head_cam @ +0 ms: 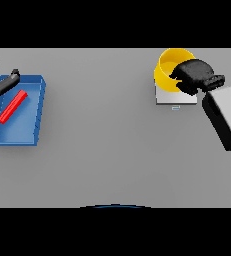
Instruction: Pick up the red beaker and tilt it to pour out 1 green nut into yellow bowl. Pick up the yellow bowl and place it on the metallic measuring scale.
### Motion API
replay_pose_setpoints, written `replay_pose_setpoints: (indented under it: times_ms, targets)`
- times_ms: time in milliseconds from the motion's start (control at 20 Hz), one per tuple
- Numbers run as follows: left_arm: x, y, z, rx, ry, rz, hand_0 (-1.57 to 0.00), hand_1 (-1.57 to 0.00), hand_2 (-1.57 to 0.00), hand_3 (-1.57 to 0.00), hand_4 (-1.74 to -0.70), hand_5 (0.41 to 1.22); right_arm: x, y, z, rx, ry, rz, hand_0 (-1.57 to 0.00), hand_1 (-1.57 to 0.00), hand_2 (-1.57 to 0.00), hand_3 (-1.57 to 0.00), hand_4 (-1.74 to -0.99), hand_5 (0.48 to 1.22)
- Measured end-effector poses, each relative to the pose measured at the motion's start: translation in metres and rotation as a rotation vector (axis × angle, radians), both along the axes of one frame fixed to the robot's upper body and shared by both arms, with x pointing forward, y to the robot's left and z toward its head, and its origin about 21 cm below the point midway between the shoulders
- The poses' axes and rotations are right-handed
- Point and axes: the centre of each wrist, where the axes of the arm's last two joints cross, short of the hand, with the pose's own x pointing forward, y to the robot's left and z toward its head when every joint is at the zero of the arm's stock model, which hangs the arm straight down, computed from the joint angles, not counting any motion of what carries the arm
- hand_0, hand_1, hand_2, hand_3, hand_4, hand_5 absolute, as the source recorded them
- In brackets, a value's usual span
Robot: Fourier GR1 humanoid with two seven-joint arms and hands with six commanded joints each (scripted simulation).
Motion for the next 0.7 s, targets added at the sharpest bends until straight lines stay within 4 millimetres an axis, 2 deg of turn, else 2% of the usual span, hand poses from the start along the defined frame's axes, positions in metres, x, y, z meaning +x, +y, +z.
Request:
replay_pose_setpoints:
  times_ms: [200, 400, 550, 600, 650, 700]
  targets:
    - [0.001, 0.001, 0.002, 0.004, -0.001, -0.003, 0.0, 0.0, 0.0, 0.0, -0.86, 0.807, 0.004, -0.013, -0.013, 0.016, 0.03, -0.027, -1.57, -1.57, -1.39, -1.36, -1.741, 1.221]
    - [0.001, -0.002, 0.006, 0.009, -0.002, -0.008, 0.0, 0.0, 0.0, 0.0, -0.85, 0.799, 0.005, -0.013, -0.022, 0.02, 0.047, -0.038, -1.57, -1.57, -1.38, -1.4, -1.741, 1.221]
    - [0.001, 0.003, 0.004, 0.006, 0.005, -0.007, 0.0, 0.0, 0.0, 0.0, -0.84, 0.783, 0.006, -0.015, -0.029, 0.019, 0.058, -0.05, -1.57, -1.57, -1.37, -1.45, -1.741, 1.221]
    - [0.001, 0.002, 0.003, 0.003, 0.006, -0.008, 0.0, 0.0, 0.0, 0.0, -0.84, 0.78, 0.007, -0.016, -0.027, 0.021, 0.063, -0.048, -1.57, -1.57, -1.4, -1.38, -1.741, 1.221]
    - [0.003, 0.002, 0.003, 0.007, 0.013, -0.002, 0.0, 0.0, 0.0, 0.0, -0.84, 0.779, 0.005, -0.015, -0.03, 0.023, 0.069, -0.057, -1.57, -1.5, -1.44, -1.25, -1.741, 1.221]
    - [0.001, 0.001, 0.003, 0.012, 0.007, -0.012, 0.0, 0.0, 0.0, 0.0, -0.84, 0.775, 0.005, -0.017, -0.03, 0.029, 0.071, -0.061, -1.56, -1.43, -1.34, -1.11, -1.682, 1.221]
